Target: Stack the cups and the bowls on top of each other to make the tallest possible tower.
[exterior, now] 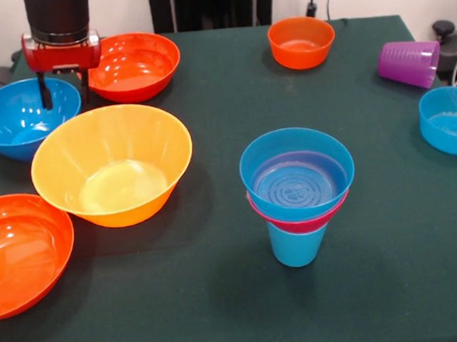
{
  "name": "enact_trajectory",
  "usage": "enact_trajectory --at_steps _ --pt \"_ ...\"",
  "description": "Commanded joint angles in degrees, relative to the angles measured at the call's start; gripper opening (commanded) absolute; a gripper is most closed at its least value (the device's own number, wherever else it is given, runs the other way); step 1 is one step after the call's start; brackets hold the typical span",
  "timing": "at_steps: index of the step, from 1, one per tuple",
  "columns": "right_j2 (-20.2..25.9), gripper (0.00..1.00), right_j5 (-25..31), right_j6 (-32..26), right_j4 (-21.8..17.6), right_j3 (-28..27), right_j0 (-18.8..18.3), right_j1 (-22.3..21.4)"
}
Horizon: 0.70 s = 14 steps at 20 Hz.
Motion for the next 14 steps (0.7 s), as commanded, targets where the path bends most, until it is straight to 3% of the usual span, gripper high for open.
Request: enact_trajectory --at_steps 1,14 --pt "-0.71 1.00 -6.13 4.76 -4.01 2.87 1.15 4.12" --pt "0.53 1.00 -10.15 3.55 -2.70 1.73 1.86 8.25"
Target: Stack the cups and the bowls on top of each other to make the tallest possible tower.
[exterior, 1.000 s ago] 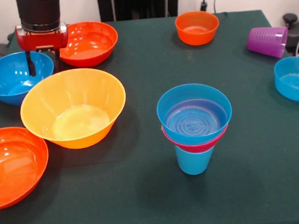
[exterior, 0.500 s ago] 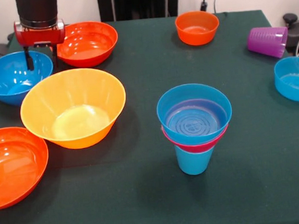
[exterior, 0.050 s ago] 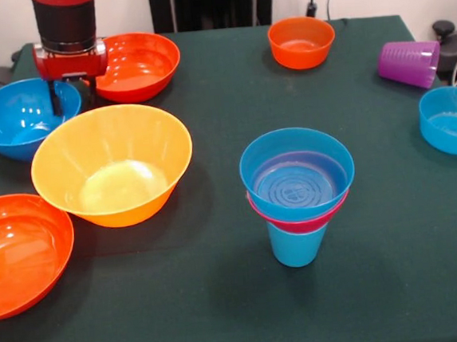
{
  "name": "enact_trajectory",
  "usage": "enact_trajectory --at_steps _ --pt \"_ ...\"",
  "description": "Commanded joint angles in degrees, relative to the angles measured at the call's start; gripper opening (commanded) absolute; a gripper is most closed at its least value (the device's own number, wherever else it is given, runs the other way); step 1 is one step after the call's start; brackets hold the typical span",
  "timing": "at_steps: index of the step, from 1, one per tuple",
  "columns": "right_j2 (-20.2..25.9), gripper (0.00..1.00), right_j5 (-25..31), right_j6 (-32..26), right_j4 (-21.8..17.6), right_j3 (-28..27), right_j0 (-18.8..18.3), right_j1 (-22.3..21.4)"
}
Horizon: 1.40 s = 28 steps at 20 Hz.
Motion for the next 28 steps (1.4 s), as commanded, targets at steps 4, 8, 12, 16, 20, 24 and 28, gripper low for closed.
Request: enact_trajectory --at_steps 4,8,12,16,20,24,28 --pt "3.48 1.00 -2.38 2.71 -2.29 1.43 1.98 3.74" --pt "3.03 1.00 -1.02 2.69 -1.76 0.61 3.06 3.41" --pt "3.00 0.00 0.32 2.44 -1.26 -0.66 4.03 3.47" --pt "3.08 0.00 1.34 2.04 -0.98 -1.17 4.27 3.24" --pt "2.54 0.00 2.27 1.95 -0.82 -0.51 4.46 2.50" --pt "1.58 0.00 1.76 2.23 -1.19 0.76 4.39 1.82" --pt "1.21 0.00 2.31 2.28 -0.72 2.40 4.66 -0.49"
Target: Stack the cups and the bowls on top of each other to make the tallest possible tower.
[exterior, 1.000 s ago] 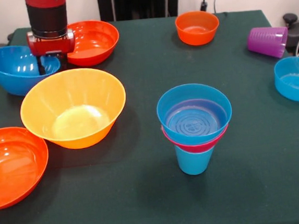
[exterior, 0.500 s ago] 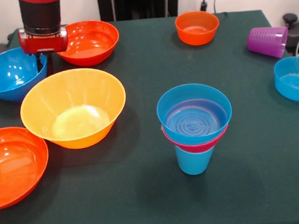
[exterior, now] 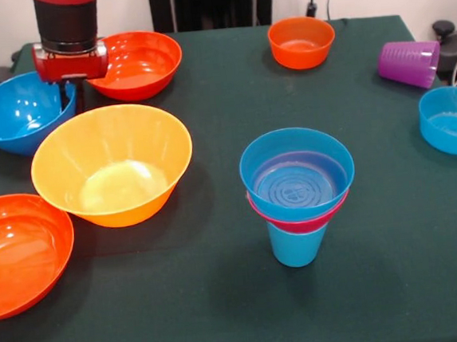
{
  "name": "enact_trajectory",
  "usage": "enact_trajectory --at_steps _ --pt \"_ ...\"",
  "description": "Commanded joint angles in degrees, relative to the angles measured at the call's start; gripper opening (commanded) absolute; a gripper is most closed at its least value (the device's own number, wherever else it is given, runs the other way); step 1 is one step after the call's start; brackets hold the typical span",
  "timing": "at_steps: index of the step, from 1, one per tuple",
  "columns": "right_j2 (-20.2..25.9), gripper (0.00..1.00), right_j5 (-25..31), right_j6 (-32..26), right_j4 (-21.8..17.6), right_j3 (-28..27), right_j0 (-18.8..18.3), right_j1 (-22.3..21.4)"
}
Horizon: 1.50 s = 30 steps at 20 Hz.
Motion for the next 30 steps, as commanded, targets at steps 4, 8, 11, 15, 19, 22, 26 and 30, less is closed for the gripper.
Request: enact_trajectory --at_steps 4,8,11,15,19,22,26,30 --pt "1.26 0.00 7.01 2.98 1.01 3.53 5.94 -3.27" --pt "-0.66 0.00 9.26 4.63 2.56 3.50 9.50 -7.02" --pt "-2.64 0.00 10.58 6.45 3.36 2.85 12.68 -9.15" --pt "-4.56 0.00 13.43 7.78 5.63 1.48 17.00 -11.48" --pt "-7.46 0.00 15.71 9.24 7.09 1.40 21.26 -14.47" --pt "-10.81 0.00 17.85 10.85 7.59 0.06 25.62 -16.13" --pt "-13.77 0.00 20.64 11.51 8.53 -1.57 29.53 -18.16" --pt "-15.70 0.00 24.02 11.69 10.03 -5.85 32.79 -17.49"
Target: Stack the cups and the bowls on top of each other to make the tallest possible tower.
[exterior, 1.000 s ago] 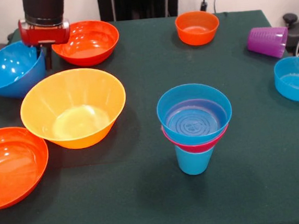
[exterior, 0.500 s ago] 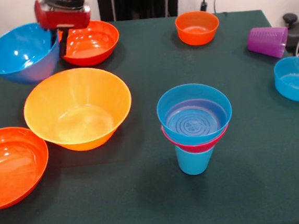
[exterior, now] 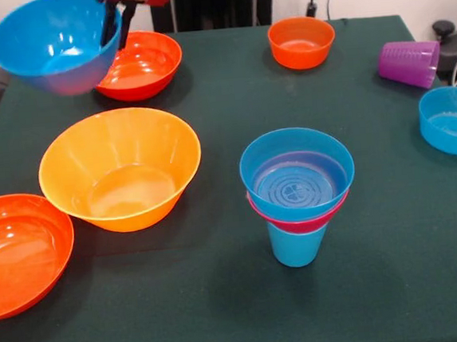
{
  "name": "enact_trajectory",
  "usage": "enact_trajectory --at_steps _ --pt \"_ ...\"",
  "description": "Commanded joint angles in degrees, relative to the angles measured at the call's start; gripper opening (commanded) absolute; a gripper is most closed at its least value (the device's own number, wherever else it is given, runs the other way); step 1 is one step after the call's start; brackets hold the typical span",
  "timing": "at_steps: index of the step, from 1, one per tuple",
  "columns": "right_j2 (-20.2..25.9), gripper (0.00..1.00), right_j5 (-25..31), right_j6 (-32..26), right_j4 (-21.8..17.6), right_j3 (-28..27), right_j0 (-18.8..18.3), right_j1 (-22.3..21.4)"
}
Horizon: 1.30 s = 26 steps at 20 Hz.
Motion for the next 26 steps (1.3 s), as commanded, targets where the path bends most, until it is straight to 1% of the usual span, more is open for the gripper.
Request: enact_trajectory --at_steps 1,3,5,7,11,17,21,26 --pt "-2.58 0.00 10.56 11.13 3.36 -7.10 5.08 -1.35" --pt "-3.02 0.00 12.84 11.32 4.23 -10.10 6.15 -0.28" --pt "-3.31 0.00 15.39 10.71 5.41 -12.08 6.60 -0.65" --pt "-3.17 0.00 17.07 10.33 6.73 -14.58 6.50 0.01" --pt "-2.53 0.00 20.20 10.89 9.31 -22.04 5.60 4.32" --pt "-1.52 0.00 25.50 11.15 12.26 -35.82 4.47 11.59" --pt "-1.40 0.00 28.87 11.58 14.37 -41.22 4.90 14.27" --pt "-1.64 0.00 34.07 12.22 16.54 -47.83 7.15 17.50"
